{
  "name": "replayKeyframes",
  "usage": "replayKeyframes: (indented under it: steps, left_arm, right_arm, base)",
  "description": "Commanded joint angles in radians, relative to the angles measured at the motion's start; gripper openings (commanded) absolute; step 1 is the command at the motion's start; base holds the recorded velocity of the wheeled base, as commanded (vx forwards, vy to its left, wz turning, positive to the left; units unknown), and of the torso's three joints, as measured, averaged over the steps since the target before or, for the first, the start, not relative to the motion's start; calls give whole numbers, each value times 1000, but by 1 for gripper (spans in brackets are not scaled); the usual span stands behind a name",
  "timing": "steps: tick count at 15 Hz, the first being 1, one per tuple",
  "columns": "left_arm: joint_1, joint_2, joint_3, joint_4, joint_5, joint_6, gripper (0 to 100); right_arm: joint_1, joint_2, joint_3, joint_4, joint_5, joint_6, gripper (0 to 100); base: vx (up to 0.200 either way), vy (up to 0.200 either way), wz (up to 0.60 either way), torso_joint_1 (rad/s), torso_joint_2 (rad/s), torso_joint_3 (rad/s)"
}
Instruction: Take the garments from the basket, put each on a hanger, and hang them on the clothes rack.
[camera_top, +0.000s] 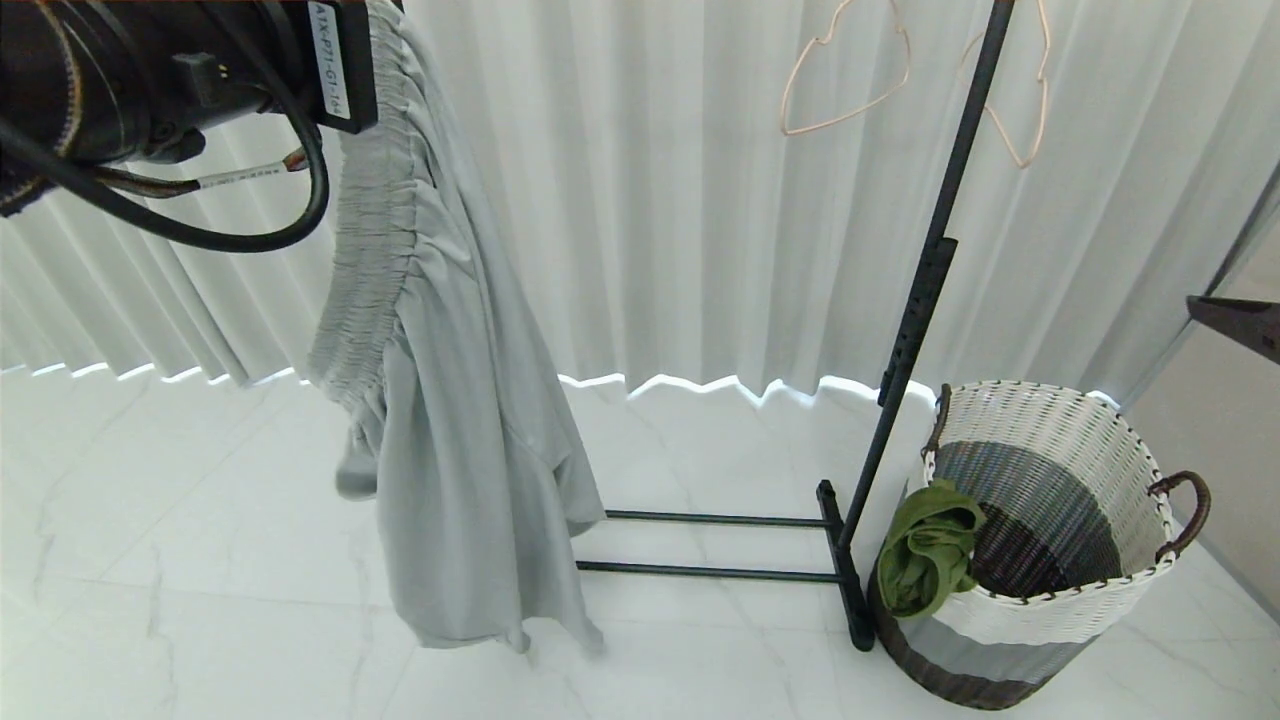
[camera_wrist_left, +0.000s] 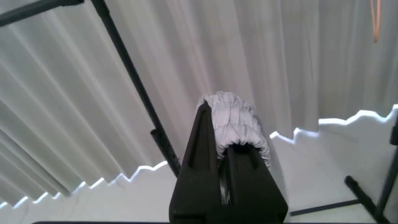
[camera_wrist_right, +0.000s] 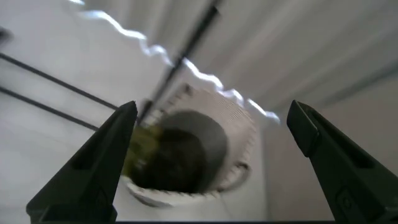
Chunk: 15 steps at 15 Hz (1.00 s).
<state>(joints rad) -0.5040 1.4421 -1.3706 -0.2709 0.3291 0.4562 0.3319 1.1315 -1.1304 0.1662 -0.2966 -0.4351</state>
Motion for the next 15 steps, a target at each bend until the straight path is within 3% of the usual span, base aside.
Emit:
replayKeyframes:
  steps: [1, 3, 6, 9, 12, 15]
  left_arm:
    - [36, -16, -4, -1, -16, 36, 0]
    - [64, -22, -4, -1, -76, 67, 0]
    - [65, -26, -2, -2, -93, 65, 0]
    - [71, -32, -2, -16, -193, 67, 0]
    - [73, -34, -4, -16, -202, 67, 0]
    - [73, -32, -4, -16, -203, 68, 0]
  right_arm:
    - [-139, -4, 67, -45, -12, -36, 100]
    - [-166, -4, 72, -56, -10, -30, 100]
    - [-171, -10, 78, -57, -7, 12, 100]
    - [-171, -13, 75, -57, -7, 56, 100]
    - [-172, -22, 84, -56, -9, 67, 100]
    - [-172, -22, 84, -56, -7, 81, 100]
  base:
    - [0, 0, 0, 0, 0, 0]
    - [0, 0, 0, 0, 0, 0]
    - [0, 0, 0, 0, 0, 0]
    - [0, 0, 0, 0, 0, 0]
    - [0, 0, 0, 7, -43, -33]
    - [0, 0, 0, 43, -230, -287]
